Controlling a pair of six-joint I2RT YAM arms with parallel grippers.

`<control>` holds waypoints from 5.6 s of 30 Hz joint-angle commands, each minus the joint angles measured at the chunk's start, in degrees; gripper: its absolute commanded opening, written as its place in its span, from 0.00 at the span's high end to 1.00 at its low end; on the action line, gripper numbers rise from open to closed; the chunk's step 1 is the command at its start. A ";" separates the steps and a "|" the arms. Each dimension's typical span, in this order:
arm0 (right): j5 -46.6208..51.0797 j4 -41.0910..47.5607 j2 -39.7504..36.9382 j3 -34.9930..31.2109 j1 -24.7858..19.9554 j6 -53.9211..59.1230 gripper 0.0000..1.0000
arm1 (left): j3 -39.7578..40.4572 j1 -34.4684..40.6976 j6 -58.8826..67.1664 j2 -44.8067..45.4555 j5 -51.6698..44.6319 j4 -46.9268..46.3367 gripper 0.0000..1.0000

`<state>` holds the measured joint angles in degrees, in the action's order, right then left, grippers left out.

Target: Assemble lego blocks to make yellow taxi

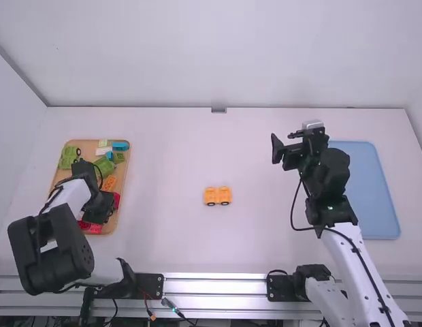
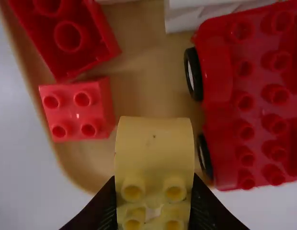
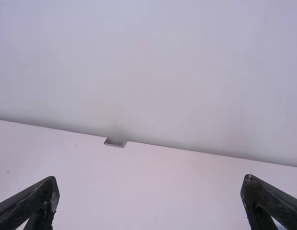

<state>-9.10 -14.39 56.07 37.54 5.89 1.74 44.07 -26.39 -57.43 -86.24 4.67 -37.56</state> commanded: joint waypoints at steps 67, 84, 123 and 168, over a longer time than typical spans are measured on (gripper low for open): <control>0.11 2.99 0.20 1.01 0.07 -0.20 0.01 | 17.38 46.66 -52.30 -21.46 -8.76 3.74 0.83; 0.13 3.10 0.20 1.01 0.07 -0.22 0.01 | 17.99 46.64 -46.01 -21.44 -11.32 4.70 0.24; 0.11 2.58 0.17 1.01 0.07 0.17 0.01 | 44.65 44.94 101.04 -20.90 -8.76 -10.40 0.01; -41.27 8.85 22.56 1.01 0.48 42.07 0.01 | 12.00 17.31 172.17 -18.99 -64.11 -6.73 0.01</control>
<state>-45.76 -5.43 76.88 37.54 6.22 38.57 57.47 -9.52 114.02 -106.61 -57.04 -45.15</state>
